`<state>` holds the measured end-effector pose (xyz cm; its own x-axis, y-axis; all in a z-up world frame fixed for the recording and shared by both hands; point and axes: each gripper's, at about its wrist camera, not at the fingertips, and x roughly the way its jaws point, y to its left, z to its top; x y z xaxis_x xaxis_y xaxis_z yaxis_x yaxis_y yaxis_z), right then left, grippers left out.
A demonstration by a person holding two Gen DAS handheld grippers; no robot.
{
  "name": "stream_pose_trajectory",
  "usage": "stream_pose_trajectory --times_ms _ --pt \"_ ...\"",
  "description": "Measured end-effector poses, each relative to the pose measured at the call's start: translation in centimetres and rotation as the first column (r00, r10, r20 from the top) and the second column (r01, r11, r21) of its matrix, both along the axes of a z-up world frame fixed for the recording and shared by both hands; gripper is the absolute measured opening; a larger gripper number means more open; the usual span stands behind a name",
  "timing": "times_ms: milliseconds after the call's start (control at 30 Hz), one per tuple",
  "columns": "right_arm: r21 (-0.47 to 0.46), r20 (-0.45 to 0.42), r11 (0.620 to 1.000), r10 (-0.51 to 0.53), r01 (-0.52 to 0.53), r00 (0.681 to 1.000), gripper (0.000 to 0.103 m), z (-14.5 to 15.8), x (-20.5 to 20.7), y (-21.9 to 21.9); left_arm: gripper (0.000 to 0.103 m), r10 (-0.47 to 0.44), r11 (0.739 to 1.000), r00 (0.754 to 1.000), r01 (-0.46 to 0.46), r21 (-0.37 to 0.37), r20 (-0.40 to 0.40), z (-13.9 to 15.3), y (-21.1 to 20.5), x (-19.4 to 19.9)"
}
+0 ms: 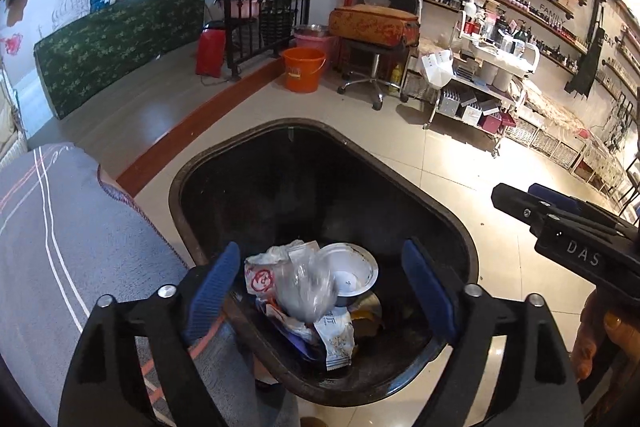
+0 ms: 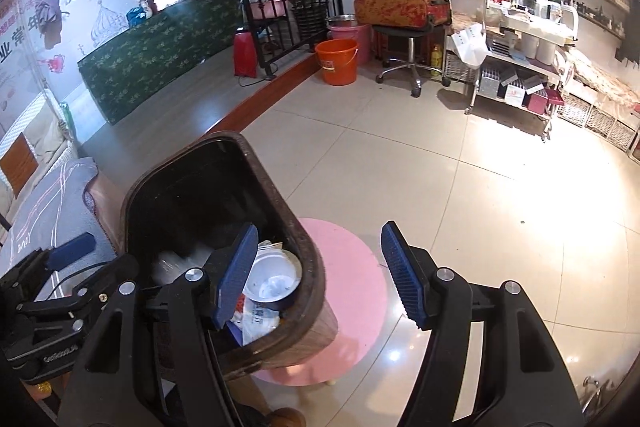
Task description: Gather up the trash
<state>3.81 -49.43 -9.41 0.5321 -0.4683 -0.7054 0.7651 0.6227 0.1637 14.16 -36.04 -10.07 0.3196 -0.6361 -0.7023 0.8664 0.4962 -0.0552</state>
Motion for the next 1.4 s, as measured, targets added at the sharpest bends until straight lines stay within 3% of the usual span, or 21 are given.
stream_pose_trajectory --times_ms 233,333,467,667,800,933,1100,1200,1300,1400 --pt "-0.01 0.008 1.0 -0.001 0.001 1.0 0.065 0.5 -0.3 0.4 0.093 0.026 1.0 0.999 -0.025 -0.014 0.035 1.0 0.9 -0.1" --pt "-0.028 0.015 1.0 0.016 -0.015 1.0 0.077 0.9 0.0 1.7 0.097 0.063 0.997 0.997 -0.061 -0.044 0.044 1.7 2.6 -0.2" --pt "-0.06 0.027 0.996 0.061 -0.059 0.998 0.077 1.6 0.8 3.5 0.097 0.118 0.991 0.991 -0.112 -0.077 0.068 2.8 5.5 -0.3" --pt "-0.144 0.043 0.979 0.151 -0.144 0.988 0.096 3.6 2.4 8.9 0.097 0.263 0.961 0.954 -0.247 -0.121 0.141 4.6 12.2 -0.6" --pt "-0.203 0.083 0.957 0.23 -0.21 0.97 0.097 5.2 3.1 13.8 0.097 0.369 0.928 0.902 -0.342 -0.151 0.223 5.9 17.1 -1.2" --pt "-0.278 0.101 0.928 0.286 -0.249 0.953 0.097 6.8 3.1 18.4 0.097 0.472 0.88 0.85 -0.439 -0.181 0.235 7.0 21.4 -1.8" --pt "-0.432 0.111 0.848 0.387 -0.306 0.915 0.097 8.7 2.4 24.6 0.097 0.56 0.824 0.799 -0.51 -0.247 0.22 8.3 25.2 -2.8" --pt "-0.511 0.16 0.815 0.402 -0.273 0.902 0.097 9.8 0.5 27.7 0.097 0.606 0.791 0.761 -0.545 -0.277 0.233 9.0 26.8 -3.8" --pt "-0.521 0.197 0.797 0.46 -0.305 0.866 0.097 10.8 -1.0 29.6 0.097 0.643 0.762 0.723 -0.572 -0.305 0.251 9.8 27.9 -4.8" --pt "-0.492 0.217 0.803 0.488 -0.337 0.845 0.097 11.4 -1.7 30.3 0.097 0.676 0.729 0.698 -0.589 -0.348 0.235 10.4 29.7 -5.9"
